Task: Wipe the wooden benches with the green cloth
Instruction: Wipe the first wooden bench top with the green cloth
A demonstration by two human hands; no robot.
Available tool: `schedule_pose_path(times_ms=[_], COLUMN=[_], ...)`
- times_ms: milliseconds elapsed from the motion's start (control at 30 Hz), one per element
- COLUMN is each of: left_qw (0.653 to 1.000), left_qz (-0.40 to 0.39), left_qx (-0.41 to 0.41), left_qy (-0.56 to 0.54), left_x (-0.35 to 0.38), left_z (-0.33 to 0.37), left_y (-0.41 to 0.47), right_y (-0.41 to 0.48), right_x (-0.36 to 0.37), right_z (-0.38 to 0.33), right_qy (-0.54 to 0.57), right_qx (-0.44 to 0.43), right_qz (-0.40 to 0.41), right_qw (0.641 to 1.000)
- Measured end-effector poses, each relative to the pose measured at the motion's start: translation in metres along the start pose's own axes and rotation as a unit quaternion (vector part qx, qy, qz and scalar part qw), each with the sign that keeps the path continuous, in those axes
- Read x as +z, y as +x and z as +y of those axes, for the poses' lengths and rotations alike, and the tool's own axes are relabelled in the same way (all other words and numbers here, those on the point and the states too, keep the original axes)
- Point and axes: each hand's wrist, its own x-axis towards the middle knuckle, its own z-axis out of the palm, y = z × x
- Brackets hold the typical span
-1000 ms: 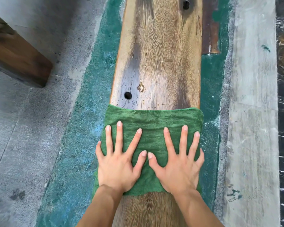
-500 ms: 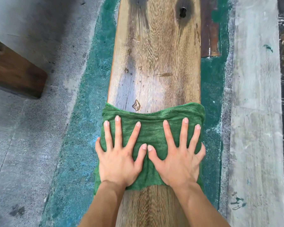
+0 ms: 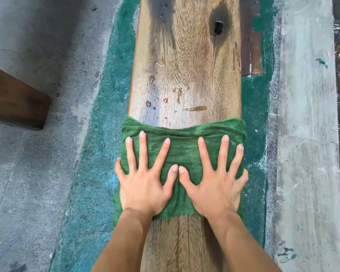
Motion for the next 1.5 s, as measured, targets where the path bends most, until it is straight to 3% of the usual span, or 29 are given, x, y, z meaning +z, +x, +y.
schedule_pose_path(times_ms=[1500], left_qw=[1.000], left_qz=[-0.023], left_qx=[0.017], left_qy=[0.006], left_x=[-0.017], left_z=[0.015], left_y=[0.158], right_y=[0.148], right_x=[-0.023], right_z=[-0.014], right_qy=[0.009], right_qx=[0.017], right_qz=[-0.007], right_qw=[1.000])
